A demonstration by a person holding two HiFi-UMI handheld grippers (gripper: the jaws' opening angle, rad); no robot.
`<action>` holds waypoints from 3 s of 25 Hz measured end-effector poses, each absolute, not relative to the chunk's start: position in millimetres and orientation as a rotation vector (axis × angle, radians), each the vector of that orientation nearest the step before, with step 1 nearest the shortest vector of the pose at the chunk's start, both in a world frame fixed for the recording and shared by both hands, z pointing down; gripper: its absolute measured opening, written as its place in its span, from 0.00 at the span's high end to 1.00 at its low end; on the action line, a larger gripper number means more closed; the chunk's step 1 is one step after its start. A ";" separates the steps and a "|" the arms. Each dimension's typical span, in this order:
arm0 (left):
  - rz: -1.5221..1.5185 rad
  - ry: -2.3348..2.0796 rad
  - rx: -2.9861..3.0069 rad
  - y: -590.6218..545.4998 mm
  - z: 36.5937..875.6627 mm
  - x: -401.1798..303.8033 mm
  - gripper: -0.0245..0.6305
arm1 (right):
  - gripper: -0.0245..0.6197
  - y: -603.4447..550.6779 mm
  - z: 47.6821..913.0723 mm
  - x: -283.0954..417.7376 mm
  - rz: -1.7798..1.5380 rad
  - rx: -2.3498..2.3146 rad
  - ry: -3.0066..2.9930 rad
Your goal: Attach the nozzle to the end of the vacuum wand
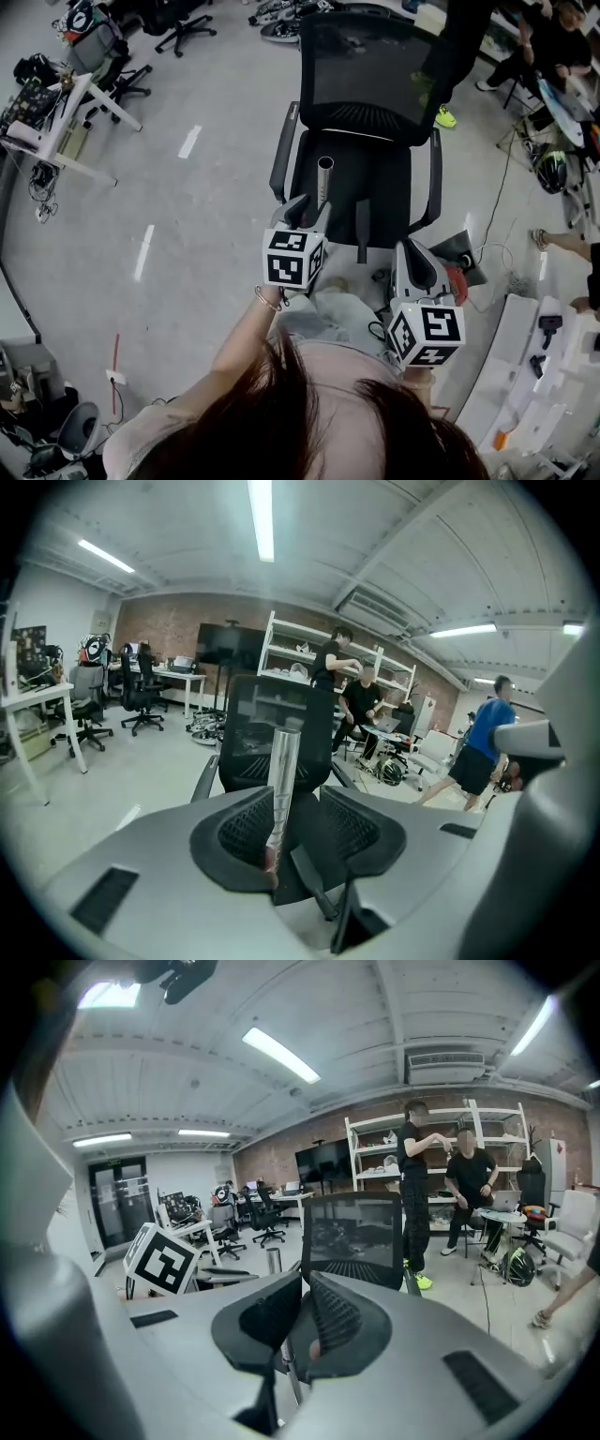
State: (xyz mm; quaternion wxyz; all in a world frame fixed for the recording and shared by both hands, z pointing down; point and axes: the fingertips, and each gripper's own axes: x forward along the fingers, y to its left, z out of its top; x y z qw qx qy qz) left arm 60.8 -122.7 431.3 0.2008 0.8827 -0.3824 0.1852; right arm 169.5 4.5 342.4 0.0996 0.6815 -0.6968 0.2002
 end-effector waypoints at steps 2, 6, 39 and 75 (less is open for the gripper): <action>0.547 -1.082 2.462 -126.6 439.7 66.4 0.75 | 0.92 2.4 342.6 175.6 0.590 2.011 -2.066; 0.595 -1.116 2.439 -133.8 454.0 75.0 0.74 | 0.92 0.3 343.3 189.9 0.589 2.009 -2.070; 0.785 -1.212 2.355 -181.7 518.0 103.0 0.68 | 0.92 2.1 376.6 240.2 0.645 1.983 -1.984; 0.772 -1.294 2.369 -196.8 533.6 114.0 0.73 | 0.92 -4.2 423.0 260.3 0.879 1.904 -2.034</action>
